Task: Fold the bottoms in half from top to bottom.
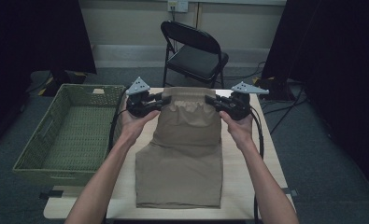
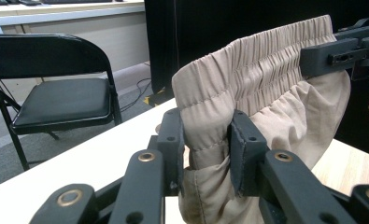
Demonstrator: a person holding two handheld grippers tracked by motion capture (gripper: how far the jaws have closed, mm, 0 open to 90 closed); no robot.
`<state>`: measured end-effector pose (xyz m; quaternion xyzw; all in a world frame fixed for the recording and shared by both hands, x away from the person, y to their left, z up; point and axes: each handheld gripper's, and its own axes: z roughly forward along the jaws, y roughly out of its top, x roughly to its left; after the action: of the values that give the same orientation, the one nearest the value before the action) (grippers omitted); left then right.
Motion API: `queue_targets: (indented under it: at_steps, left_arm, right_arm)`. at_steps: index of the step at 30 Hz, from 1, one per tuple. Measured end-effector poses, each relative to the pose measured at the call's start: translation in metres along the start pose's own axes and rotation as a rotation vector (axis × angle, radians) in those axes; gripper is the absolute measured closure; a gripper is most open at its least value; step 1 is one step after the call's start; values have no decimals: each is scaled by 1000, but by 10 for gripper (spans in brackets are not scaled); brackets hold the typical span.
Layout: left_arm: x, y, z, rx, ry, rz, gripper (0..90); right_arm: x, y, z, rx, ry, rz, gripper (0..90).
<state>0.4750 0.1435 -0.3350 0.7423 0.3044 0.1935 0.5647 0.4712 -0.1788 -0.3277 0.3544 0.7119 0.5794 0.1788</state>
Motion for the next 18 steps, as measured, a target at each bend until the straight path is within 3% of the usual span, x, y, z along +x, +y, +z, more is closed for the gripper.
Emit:
queue_targets:
  at_steps: [18]
  left_arm:
    - [-17, -32, -14, 16, -40, -8, 689]
  right_arm:
    - [11, -35, -12, 18, 42, 15, 724]
